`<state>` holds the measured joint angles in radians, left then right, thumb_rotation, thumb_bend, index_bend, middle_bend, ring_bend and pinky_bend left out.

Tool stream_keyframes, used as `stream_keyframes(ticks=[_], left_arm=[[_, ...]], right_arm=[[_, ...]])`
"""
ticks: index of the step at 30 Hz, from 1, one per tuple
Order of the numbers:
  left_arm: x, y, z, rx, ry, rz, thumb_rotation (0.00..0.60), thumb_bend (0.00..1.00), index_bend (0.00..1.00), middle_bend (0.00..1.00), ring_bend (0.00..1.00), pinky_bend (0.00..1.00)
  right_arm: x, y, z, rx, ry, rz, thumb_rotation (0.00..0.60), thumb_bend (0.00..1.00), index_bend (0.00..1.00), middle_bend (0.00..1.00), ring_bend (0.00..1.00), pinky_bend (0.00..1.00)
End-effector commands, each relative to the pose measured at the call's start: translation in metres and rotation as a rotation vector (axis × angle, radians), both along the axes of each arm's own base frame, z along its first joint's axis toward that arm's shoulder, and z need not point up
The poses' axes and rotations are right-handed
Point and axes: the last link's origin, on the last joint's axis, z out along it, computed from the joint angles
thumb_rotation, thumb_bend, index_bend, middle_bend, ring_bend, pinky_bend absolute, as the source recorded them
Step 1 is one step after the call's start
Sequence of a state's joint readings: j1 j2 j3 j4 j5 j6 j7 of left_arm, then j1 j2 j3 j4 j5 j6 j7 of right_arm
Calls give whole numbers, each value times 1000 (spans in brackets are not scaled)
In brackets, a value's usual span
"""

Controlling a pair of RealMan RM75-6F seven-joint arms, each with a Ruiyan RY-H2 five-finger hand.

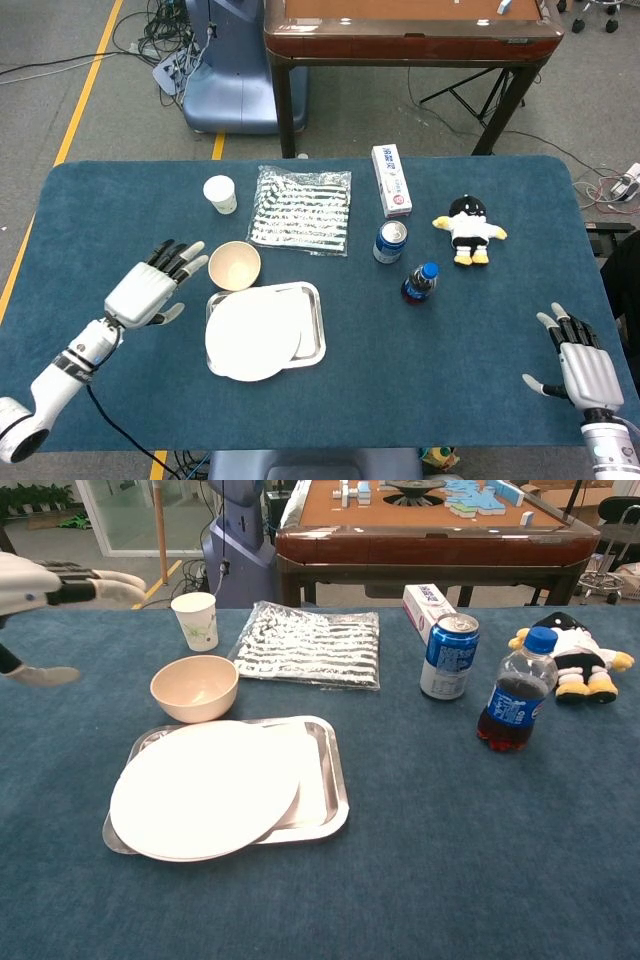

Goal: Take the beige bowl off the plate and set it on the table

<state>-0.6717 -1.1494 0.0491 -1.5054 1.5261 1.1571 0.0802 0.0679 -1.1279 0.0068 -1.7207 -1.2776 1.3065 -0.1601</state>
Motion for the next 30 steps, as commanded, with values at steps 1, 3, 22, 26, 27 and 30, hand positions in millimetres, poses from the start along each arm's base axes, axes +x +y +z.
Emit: stream_keyframes(ticks=[1, 3, 22, 26, 27, 30], left_arm=[[-14, -20, 19, 68, -16, 46, 600, 318, 11, 0, 0, 0], [-23, -31, 26, 97, -40, 77, 600, 319, 11, 0, 0, 0], [-88, -90, 72, 388, -311, 181, 600, 319, 12, 0, 0, 0], [-91, -90, 69, 370, -311, 196, 600, 319, 12, 0, 0, 0], [-91, -89, 68, 364, -312, 212, 600, 319, 12, 0, 0, 0], [-88, -88, 66, 348, -321, 221, 600, 319, 13, 0, 0, 0]], right_arm=[[2, 3, 1, -3, -1, 9, 600, 225, 0, 0, 0, 0], [4, 5, 1, -3, 2, 20, 600, 224, 0, 0, 0, 0], [22, 20, -3, 6, 33, 118, 600, 224, 0, 0, 0, 0], [24, 21, -5, 6, 35, 120, 600, 224, 0, 0, 0, 0], [25, 22, -4, 3, 34, 123, 600, 224, 0, 0, 0, 0], [27, 23, -1, -16, 30, 127, 600, 224, 0, 0, 0, 0]])
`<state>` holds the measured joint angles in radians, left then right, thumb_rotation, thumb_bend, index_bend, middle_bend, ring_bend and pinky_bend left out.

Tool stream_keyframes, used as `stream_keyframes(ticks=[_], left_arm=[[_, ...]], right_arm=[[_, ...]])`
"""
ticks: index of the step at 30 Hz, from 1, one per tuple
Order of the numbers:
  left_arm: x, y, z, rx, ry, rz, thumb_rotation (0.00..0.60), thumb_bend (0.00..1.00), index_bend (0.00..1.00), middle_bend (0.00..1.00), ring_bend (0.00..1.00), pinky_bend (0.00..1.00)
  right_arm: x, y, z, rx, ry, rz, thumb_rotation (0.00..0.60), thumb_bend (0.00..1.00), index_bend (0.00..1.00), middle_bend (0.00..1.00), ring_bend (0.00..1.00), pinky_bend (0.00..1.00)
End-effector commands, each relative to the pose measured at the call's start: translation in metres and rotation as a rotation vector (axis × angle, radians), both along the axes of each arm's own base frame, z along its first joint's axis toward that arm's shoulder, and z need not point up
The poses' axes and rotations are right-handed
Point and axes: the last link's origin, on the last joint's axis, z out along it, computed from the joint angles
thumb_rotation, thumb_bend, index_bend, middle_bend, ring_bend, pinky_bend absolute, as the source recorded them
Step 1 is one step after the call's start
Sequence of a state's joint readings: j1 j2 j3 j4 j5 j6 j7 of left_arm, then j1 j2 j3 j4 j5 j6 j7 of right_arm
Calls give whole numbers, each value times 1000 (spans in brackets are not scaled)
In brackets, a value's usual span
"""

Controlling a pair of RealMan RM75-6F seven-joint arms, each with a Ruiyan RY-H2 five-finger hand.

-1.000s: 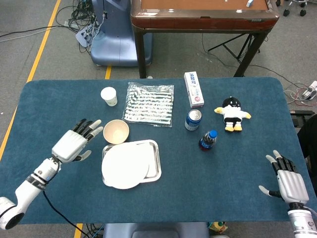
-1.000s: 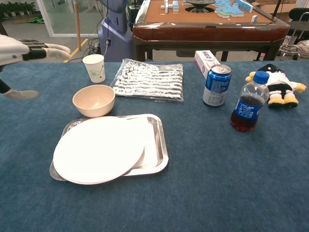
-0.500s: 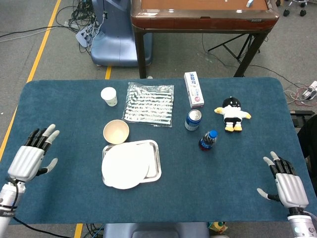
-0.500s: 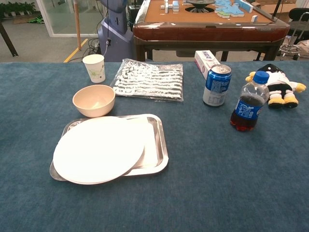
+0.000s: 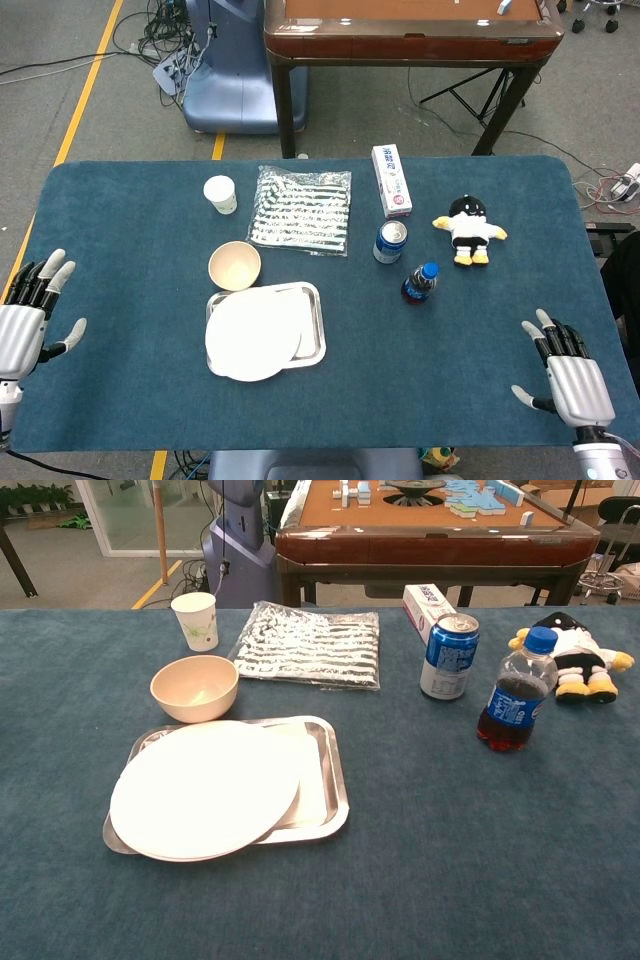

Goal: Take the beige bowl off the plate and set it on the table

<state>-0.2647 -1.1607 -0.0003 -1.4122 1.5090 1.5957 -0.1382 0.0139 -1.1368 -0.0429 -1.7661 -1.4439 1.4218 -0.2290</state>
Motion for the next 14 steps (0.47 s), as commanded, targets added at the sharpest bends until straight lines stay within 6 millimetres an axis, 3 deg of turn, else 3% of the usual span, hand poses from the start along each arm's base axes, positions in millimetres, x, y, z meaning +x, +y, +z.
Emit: stream_keyframes(ticks=[1, 14], left_arm=[[3, 2, -3, -17, -18, 8, 600, 318, 13, 0, 0, 0], [0, 7, -8, -40, -15, 47, 600, 319, 16, 0, 0, 0]], right_arm=[[1, 2, 3, -17, -3, 3, 600, 224, 0, 0, 0, 0], [-2, -1, 2, -6, 1, -4, 600, 224, 0, 0, 0, 0]])
